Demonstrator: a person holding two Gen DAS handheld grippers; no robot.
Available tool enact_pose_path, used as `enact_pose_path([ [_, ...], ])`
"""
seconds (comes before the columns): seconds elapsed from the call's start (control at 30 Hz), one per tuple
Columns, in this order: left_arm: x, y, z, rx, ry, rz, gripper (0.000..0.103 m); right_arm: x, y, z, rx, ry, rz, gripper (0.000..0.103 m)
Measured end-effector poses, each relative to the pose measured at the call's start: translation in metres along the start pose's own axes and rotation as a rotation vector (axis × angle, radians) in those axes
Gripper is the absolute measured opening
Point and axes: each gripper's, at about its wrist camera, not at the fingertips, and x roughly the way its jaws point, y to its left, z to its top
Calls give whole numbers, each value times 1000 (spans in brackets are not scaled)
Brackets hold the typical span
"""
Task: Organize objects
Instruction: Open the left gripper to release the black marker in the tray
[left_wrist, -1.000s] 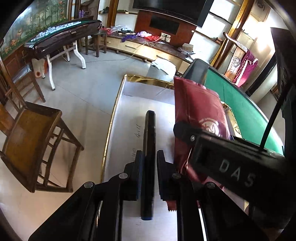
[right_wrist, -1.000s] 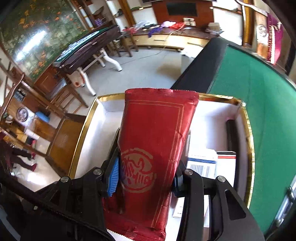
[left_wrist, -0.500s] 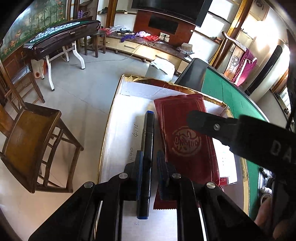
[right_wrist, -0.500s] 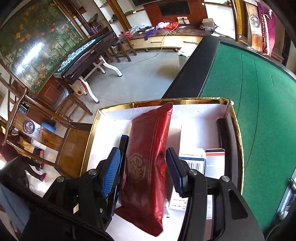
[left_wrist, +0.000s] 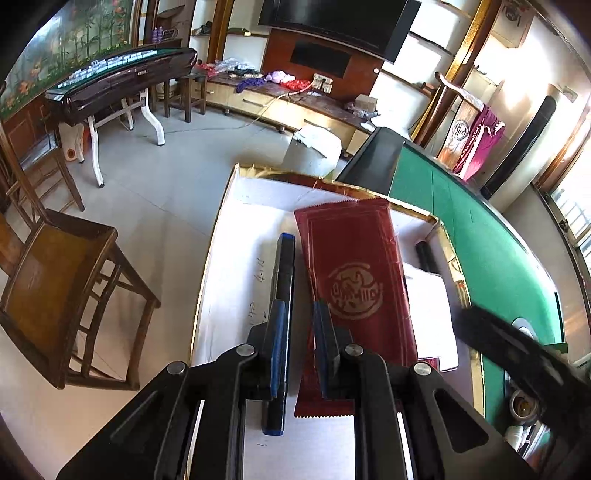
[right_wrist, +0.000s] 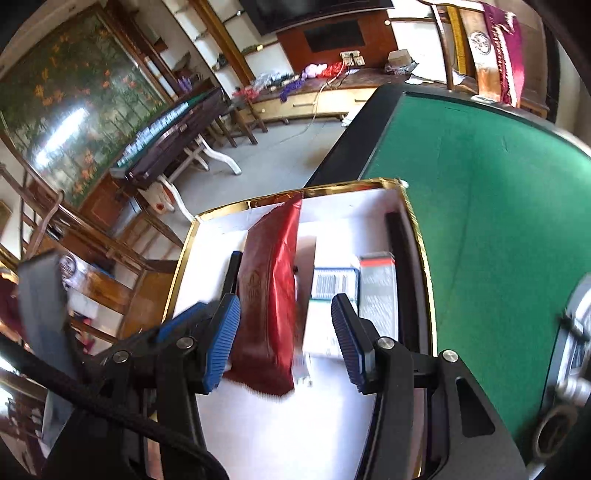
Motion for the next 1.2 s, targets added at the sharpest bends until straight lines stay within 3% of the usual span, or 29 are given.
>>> enact_pose_path([
  [0.27,-4,-1,0,4,-23,-6,14,-63,-9,-52,-24,-74,80,58],
  [0.53,-2,-4,-1,8,-13,-3,14,-93,-33,-97,-31,-88,76,60],
  [0.93,-2,-22,-8,75,-41,30,14,-152,-96,-140,28,-245,-20,66],
  [1.1,-20,-47,-13,159,-98,-22,14,-195,-121,-165,52,-374,-118,66],
  [1.2,-36,-74,-25,248,-112,-106,14,-215,-150,-182,122,-410,-142,66],
])
